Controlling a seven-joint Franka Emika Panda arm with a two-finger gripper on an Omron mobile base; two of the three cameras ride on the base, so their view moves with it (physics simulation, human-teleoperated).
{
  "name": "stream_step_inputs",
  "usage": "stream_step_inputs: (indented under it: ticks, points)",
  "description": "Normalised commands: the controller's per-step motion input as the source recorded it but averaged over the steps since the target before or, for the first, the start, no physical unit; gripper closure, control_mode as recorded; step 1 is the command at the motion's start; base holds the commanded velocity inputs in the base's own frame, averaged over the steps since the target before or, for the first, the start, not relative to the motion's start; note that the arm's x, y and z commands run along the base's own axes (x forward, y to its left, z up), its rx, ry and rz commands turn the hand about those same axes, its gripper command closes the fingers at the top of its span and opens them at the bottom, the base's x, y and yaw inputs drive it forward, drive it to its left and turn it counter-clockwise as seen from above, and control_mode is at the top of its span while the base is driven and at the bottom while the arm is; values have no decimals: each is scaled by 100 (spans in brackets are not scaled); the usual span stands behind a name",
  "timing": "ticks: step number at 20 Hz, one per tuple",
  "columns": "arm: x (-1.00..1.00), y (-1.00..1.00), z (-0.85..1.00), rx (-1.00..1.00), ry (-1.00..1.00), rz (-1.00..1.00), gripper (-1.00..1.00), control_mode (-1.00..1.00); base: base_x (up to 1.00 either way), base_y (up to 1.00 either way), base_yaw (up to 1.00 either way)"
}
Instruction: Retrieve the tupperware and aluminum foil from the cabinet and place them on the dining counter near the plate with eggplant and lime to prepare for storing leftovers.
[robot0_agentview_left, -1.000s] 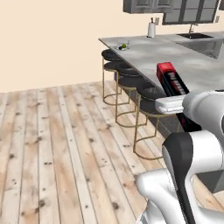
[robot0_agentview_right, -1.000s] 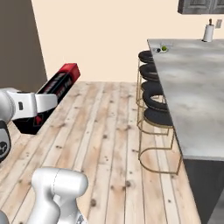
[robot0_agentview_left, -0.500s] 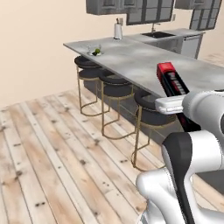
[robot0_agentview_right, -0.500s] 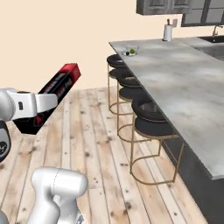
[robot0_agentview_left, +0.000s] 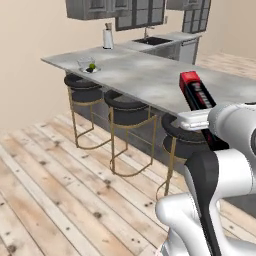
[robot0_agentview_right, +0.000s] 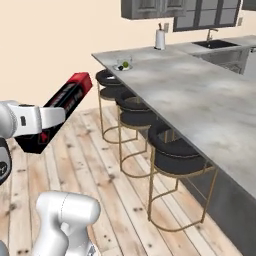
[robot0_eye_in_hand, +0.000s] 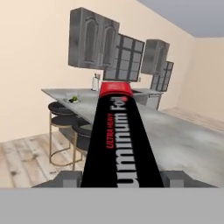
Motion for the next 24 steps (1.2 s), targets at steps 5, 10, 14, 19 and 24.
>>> stream_step_inputs:
  ticks: [5,10,14,19,24]
  points:
    - [0,0,0,0,0,0,100,100,100,100,-31]
    - [0,0,0,0,0,0,100,100,95,100,-29]
    - [0,0,0,0,0,0,100,100,86,100,-28]
    - [0,0,0,0,0,0,100,100,86,100,-30]
    - [0,0,0,0,0,0,100,100,84,100,-36]
